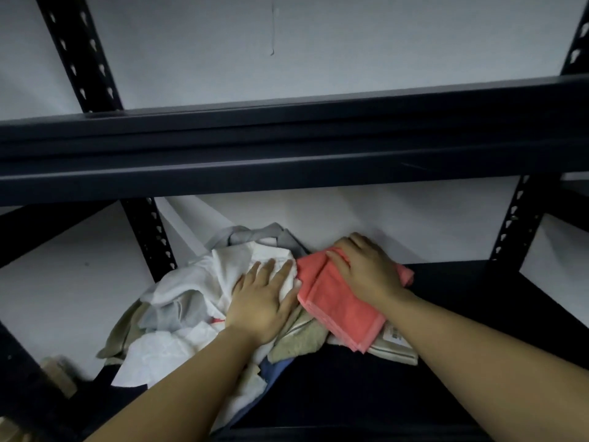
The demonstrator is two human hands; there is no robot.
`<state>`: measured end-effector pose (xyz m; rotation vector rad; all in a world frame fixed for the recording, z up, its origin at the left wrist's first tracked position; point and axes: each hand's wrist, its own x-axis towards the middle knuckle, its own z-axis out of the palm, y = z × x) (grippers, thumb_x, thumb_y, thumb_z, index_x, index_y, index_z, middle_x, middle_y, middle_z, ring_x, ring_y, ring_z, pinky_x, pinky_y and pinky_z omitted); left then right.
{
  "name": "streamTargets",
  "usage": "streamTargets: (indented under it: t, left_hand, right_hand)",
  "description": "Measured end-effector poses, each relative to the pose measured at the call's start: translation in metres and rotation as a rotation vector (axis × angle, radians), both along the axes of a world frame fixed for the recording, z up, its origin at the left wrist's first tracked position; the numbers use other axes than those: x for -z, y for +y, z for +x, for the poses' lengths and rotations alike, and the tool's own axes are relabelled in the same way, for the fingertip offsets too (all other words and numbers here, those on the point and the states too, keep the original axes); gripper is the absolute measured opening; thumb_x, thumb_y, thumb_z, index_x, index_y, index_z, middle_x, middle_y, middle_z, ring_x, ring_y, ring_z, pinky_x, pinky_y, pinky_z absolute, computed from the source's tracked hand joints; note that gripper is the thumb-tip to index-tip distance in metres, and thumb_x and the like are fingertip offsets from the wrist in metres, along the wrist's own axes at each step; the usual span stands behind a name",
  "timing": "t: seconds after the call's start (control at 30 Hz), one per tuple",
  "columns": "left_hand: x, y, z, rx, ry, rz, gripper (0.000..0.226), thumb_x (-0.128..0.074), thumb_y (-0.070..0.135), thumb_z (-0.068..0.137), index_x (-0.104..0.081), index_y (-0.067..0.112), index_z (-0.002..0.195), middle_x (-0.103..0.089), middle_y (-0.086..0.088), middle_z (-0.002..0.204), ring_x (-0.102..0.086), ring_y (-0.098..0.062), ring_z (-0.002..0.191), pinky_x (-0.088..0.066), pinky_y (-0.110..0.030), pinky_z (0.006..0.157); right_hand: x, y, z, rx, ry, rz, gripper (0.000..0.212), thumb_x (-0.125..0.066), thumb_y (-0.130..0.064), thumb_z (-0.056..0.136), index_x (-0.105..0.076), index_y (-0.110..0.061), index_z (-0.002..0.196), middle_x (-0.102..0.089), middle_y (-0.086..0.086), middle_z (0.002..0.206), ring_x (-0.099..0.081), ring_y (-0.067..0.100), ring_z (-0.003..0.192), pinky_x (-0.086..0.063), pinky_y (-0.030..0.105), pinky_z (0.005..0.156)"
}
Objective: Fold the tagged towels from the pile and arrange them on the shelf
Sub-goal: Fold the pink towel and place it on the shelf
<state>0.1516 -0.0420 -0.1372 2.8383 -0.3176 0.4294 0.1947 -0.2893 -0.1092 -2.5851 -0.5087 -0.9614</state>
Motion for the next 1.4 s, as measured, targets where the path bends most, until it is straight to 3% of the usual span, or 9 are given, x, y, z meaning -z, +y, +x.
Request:
streamTargets:
  t: [0.33,0.57,0.7,0.77,0.93,1.07,1.17,1.27,1.4]
  left_hand:
    - [0.002,-0.003,-0.004,0.051,-0.115,0.071,0.072,-0.014,0.075,0.097,-0.021,0.042,0.161,-0.027,-0.005,0.168,-0.016,-0.031,0.156,-0.016,-0.055,0.123]
    - [0.004,-0.039,-0.017,0.208,-0.234,0.233,0.069,-0.038,0.068,0.095,-0.055,0.026,0.146,-0.038,-0.016,0.162,-0.020,-0.041,0.154,0.006,-0.067,0.122]
    - [0.005,-0.078,-0.023,0.355,-0.131,0.149,0.073,-0.030,0.070,0.097,-0.043,0.027,0.155,-0.028,-0.007,0.168,-0.009,-0.029,0.158,0.015,-0.051,0.124]
    - [0.006,-0.096,-0.021,0.442,-0.033,0.127,0.077,-0.028,0.074,0.096,-0.034,0.031,0.159,-0.021,-0.002,0.171,-0.006,-0.023,0.159,0.010,-0.046,0.126]
    - [0.016,-0.128,-0.014,0.504,0.101,0.279,0.083,-0.029,0.081,0.092,-0.014,0.040,0.162,-0.013,0.002,0.172,-0.006,-0.021,0.159,0.004,-0.051,0.127]
    - [0.040,-0.135,-0.018,0.436,0.019,0.369,0.082,-0.019,0.082,0.092,-0.030,0.037,0.159,-0.024,-0.002,0.170,-0.014,-0.025,0.158,0.004,-0.059,0.125]
    - [0.051,-0.139,-0.021,0.414,-0.045,0.314,0.077,-0.017,0.081,0.095,-0.043,0.037,0.153,-0.034,-0.002,0.166,-0.025,-0.027,0.155,-0.007,-0.057,0.126]
    - [0.054,-0.139,-0.022,0.409,-0.073,0.291,0.078,-0.016,0.080,0.095,-0.053,0.035,0.146,-0.042,-0.002,0.161,-0.035,-0.027,0.151,-0.018,-0.057,0.124]
    - [0.055,-0.139,-0.025,0.395,-0.079,0.271,0.075,-0.020,0.079,0.097,-0.057,0.032,0.143,-0.048,0.000,0.157,-0.039,-0.026,0.148,-0.022,-0.056,0.123]
  right_hand:
    - [-0.011,-0.066,-0.062,0.138,0.010,0.053,0.038,-0.045,-0.048,0.103,-0.068,-0.017,0.103,-0.062,0.001,0.096,-0.061,0.023,0.088,-0.053,0.041,0.079]
    - [0.051,-0.090,-0.108,0.217,0.270,-0.016,0.037,-0.045,-0.052,0.103,-0.065,-0.021,0.110,-0.056,-0.008,0.099,-0.059,0.017,0.096,-0.052,0.039,0.085]
    - [0.071,-0.091,-0.123,0.206,0.356,0.026,0.046,-0.040,-0.061,0.101,-0.062,-0.029,0.124,-0.061,-0.007,0.119,-0.057,0.015,0.116,-0.048,0.036,0.099]
    - [0.070,-0.094,-0.126,0.179,0.376,0.104,0.048,-0.038,-0.065,0.100,-0.055,-0.036,0.135,-0.060,-0.010,0.131,-0.054,0.012,0.125,-0.046,0.037,0.106]
    - [0.065,-0.120,-0.137,0.104,0.444,0.244,0.056,-0.034,-0.064,0.103,-0.040,-0.036,0.152,-0.053,-0.014,0.144,-0.048,0.006,0.131,-0.043,0.035,0.109]
    - [0.063,-0.153,-0.128,0.249,0.398,0.310,0.070,-0.023,-0.072,0.099,-0.070,-0.024,0.119,-0.063,-0.005,0.113,-0.057,0.016,0.109,-0.049,0.044,0.098]
    - [0.057,-0.172,-0.113,0.476,0.504,0.344,0.061,-0.033,-0.065,0.101,-0.067,-0.017,0.118,-0.058,0.004,0.118,-0.059,0.026,0.111,-0.054,0.043,0.088]
    - [0.049,-0.171,-0.098,0.585,0.697,0.358,0.076,-0.037,-0.079,0.093,-0.059,-0.014,0.127,-0.061,0.007,0.122,-0.064,0.026,0.103,-0.054,0.038,0.074]
    - [0.042,-0.155,-0.084,0.530,0.875,0.374,0.070,-0.064,-0.082,0.078,-0.057,-0.014,0.094,-0.065,0.000,0.089,-0.064,0.016,0.074,-0.045,0.027,0.054]
